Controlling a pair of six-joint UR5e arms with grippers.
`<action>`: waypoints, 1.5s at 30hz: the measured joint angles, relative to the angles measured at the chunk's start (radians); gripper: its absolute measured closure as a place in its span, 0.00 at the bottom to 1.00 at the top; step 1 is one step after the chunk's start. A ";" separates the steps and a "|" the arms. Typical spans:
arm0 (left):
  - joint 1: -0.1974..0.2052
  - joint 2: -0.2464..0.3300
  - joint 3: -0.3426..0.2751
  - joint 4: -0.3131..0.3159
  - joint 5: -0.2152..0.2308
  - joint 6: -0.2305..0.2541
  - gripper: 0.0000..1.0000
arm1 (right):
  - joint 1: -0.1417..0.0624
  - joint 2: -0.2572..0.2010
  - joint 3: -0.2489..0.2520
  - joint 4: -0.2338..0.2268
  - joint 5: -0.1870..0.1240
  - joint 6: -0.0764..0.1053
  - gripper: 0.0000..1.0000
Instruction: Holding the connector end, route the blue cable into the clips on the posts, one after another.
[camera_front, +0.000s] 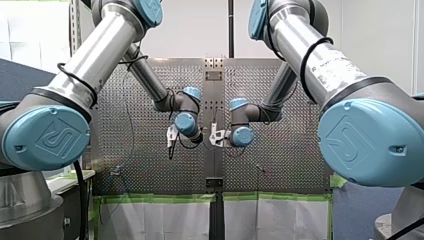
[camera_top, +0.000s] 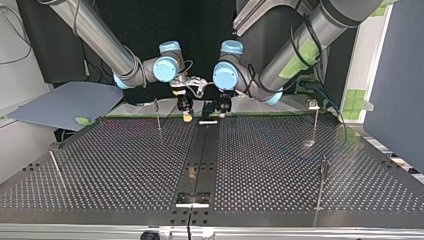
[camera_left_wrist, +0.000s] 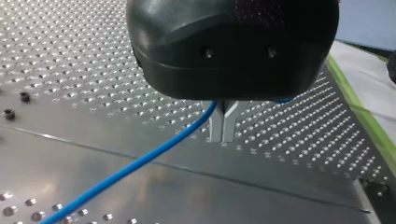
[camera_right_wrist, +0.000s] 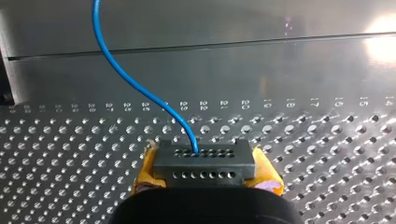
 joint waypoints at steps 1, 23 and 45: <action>-0.002 0.000 -0.008 0.009 0.001 -0.001 0.98 | 0.000 0.001 0.006 -0.006 0.000 -0.001 1.00; -0.085 -0.106 -0.039 0.182 -0.003 -0.054 0.98 | -0.008 0.088 0.122 -0.131 0.016 -0.001 1.00; -0.132 -0.271 -0.039 0.359 -0.022 -0.083 0.98 | -0.072 0.106 0.231 -0.249 0.023 0.005 1.00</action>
